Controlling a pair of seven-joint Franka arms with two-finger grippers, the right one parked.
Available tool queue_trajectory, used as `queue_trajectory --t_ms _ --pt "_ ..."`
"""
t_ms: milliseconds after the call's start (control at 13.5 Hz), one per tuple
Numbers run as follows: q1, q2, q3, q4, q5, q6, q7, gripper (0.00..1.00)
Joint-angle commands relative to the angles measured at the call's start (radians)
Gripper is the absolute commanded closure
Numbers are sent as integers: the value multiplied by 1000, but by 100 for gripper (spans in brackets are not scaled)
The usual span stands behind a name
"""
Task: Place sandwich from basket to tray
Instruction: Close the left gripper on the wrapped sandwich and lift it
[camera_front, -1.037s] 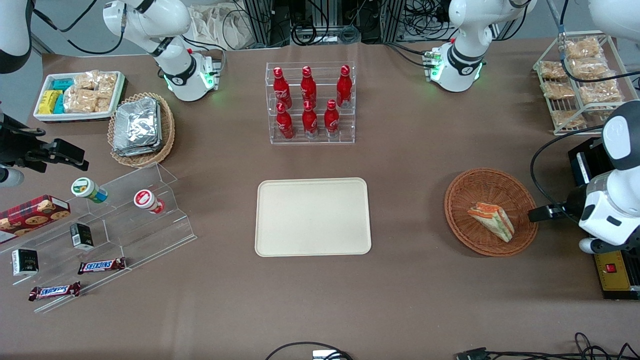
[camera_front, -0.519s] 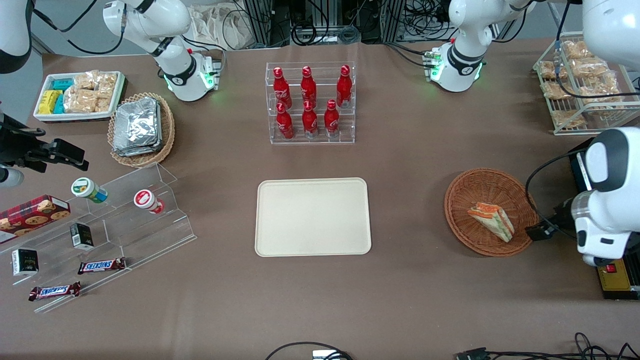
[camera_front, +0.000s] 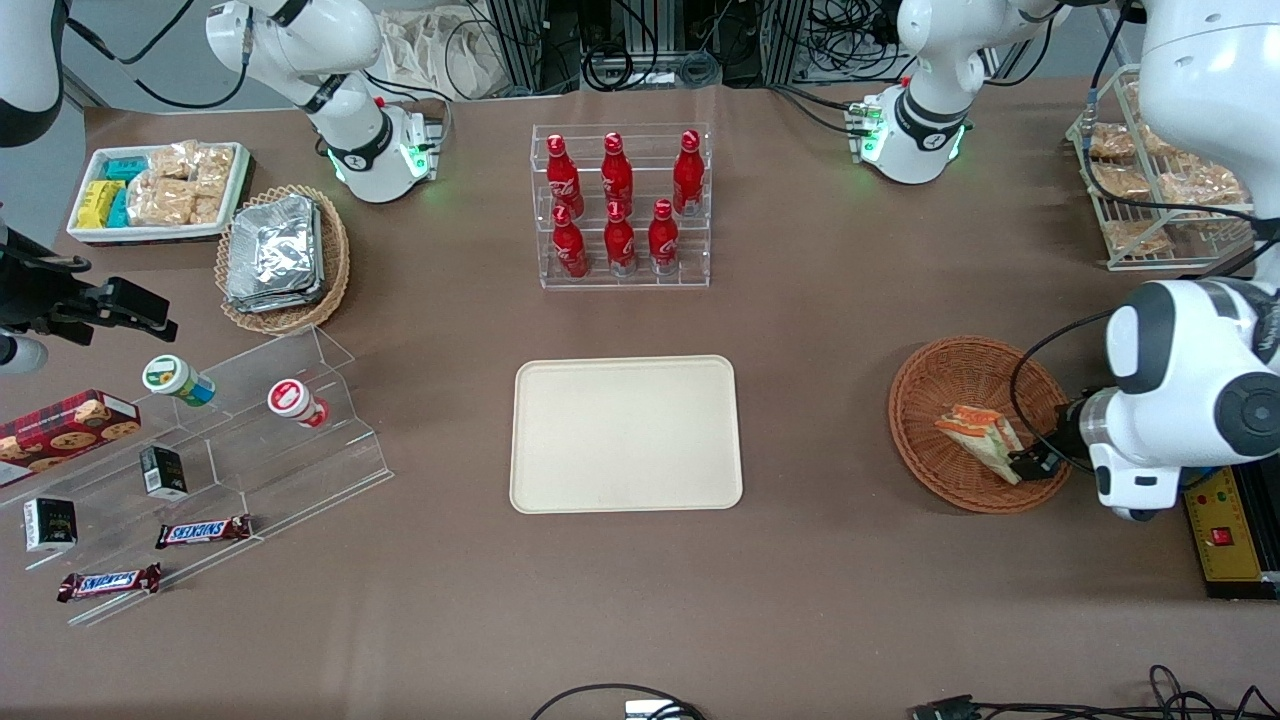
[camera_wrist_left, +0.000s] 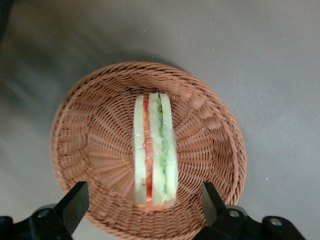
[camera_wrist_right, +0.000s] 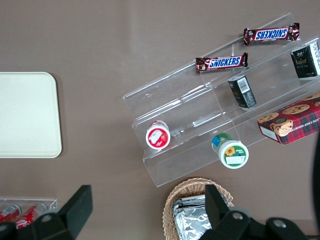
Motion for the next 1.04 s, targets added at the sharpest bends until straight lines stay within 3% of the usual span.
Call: queue_trajectory --t_ms 0,741,815,889,963 --pt "-8 14 2 -69 7 113 -65 0" --pt "-2 56 9 -175 17 173 -78 2" --pt "0 53 9 -174 17 170 -78 29" --pt "-2 53 9 -169 16 163 -76 68" --pt "0 48 9 -166 16 161 -75 100"
